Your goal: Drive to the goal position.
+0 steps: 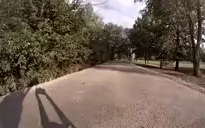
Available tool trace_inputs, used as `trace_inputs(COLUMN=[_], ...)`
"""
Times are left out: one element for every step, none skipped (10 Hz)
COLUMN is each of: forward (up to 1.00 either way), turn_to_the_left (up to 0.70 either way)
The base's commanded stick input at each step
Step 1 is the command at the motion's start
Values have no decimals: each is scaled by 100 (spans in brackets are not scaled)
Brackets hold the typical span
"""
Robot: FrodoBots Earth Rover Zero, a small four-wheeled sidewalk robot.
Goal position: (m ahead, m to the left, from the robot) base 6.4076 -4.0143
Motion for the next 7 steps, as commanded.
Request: trace_inputs(forward=[70,70,70,70,70,70,70], turn_to_the_left=[-4,-35,-35,-35,-35,-35,-35])
